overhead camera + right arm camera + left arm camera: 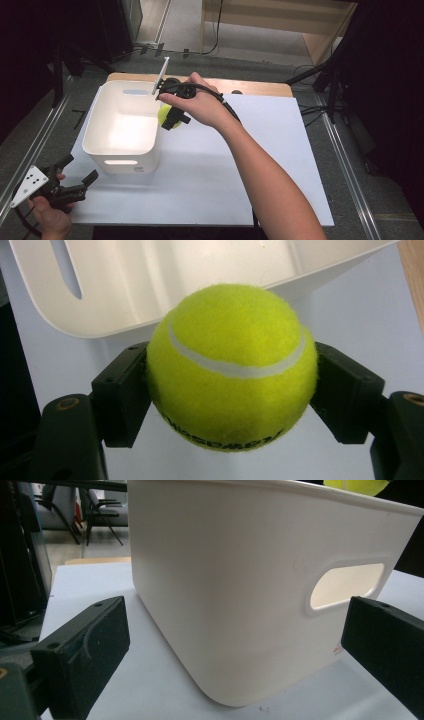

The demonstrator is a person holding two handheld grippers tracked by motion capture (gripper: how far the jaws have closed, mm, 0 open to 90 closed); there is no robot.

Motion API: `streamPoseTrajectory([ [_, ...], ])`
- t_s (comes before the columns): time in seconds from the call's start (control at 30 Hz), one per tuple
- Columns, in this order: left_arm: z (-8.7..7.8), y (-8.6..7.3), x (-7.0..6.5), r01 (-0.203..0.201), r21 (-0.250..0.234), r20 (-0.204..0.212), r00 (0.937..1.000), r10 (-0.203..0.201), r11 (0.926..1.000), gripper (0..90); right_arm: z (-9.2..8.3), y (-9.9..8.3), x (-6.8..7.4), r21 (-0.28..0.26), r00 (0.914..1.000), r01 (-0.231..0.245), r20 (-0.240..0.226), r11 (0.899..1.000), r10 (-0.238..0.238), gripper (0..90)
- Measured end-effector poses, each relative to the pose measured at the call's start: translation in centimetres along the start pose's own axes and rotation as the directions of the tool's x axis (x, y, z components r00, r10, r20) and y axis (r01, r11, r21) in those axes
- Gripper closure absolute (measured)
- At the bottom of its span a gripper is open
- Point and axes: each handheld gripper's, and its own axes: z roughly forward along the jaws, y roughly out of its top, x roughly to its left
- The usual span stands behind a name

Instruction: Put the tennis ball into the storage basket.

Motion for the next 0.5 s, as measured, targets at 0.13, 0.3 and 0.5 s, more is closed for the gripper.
streamPoseTrajectory([
  [0.13, 0.0, 0.0, 0.0, -0.002, 0.002, 0.0, 1.0, 0.002, 1.0, 0.0, -0.1, 0.5, 0.2, -0.004, 0.9999, 0.011, -0.003, 1.0, -0.011, 23.2],
  [0.3, 0.0, 0.0, 0.0, -0.001, 0.002, 0.002, 1.0, 0.001, 1.0, 0.0, 0.0, 1.1, 0.6, -0.004, 0.9999, 0.014, -0.007, 1.0, -0.014, 23.2],
  [0.5, 0.0, 0.0, 0.0, 0.002, 0.002, 0.001, 1.0, -0.002, 1.0, 0.0, 0.2, 1.9, 1.0, -0.007, 0.9995, 0.029, -0.011, 1.0, -0.029, 23.2],
])
